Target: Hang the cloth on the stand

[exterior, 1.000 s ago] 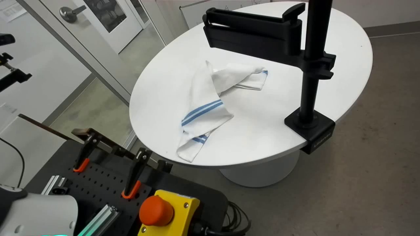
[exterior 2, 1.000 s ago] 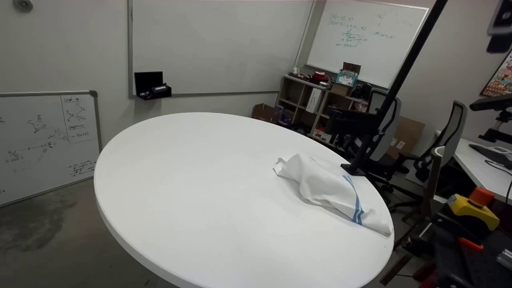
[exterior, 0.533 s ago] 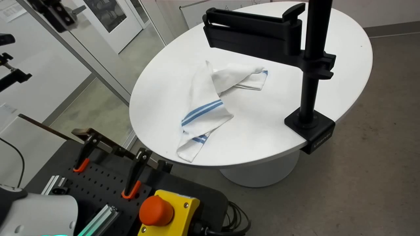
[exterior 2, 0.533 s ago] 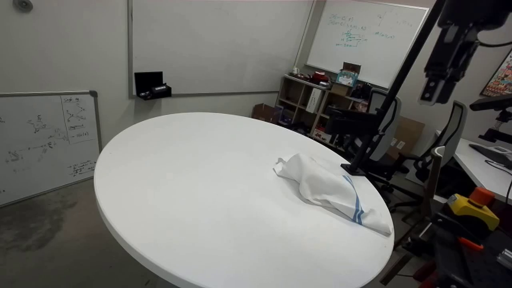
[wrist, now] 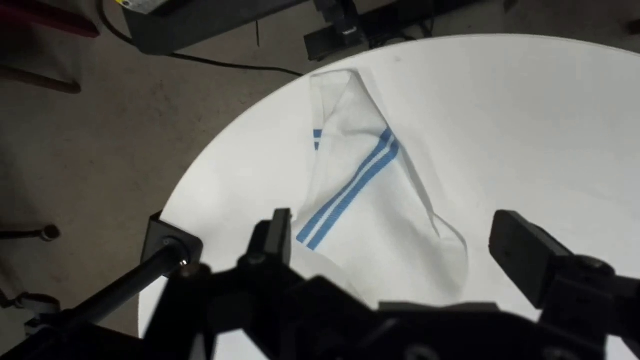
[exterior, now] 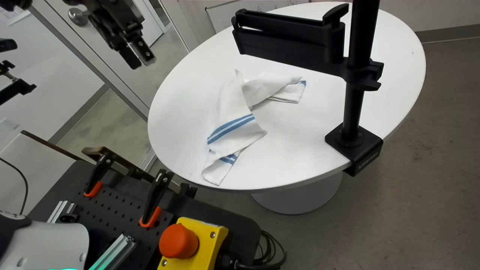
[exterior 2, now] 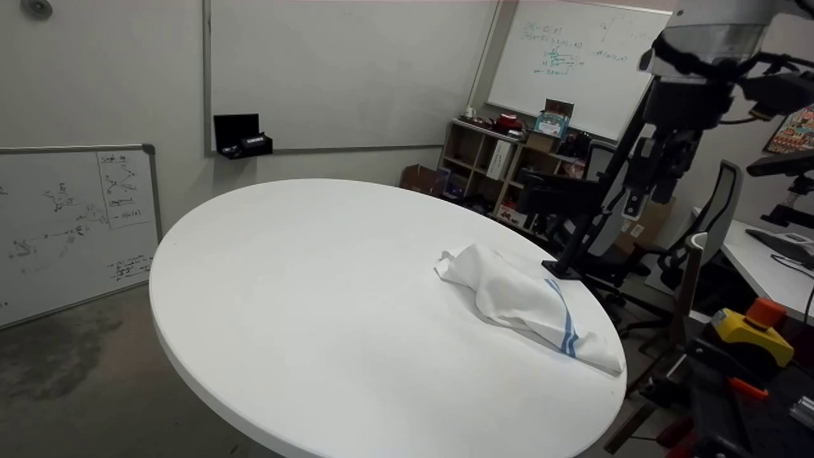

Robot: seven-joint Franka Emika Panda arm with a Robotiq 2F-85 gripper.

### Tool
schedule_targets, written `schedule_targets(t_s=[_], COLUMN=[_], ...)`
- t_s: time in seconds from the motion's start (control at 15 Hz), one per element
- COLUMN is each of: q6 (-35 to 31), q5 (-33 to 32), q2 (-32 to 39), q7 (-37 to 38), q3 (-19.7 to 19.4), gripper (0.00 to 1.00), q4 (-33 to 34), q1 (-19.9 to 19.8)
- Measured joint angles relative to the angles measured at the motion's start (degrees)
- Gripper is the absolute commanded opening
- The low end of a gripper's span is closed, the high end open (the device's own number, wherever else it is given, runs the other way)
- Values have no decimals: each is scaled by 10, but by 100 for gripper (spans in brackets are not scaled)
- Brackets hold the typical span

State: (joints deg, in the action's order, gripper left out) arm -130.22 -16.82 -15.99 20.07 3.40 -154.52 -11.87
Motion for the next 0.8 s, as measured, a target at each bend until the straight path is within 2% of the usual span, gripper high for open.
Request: schedule_targets(t_s=[0.27, 0.47, 0.8], q6=[0, -11, -82], q5=[-56, -102, -183], q2=[88, 149, 243], q7=[2, 35, 132], q3=[-27, -38, -57], gripper=[100, 100, 100], q4=[43, 89, 136], q1=[-8, -5, 33])
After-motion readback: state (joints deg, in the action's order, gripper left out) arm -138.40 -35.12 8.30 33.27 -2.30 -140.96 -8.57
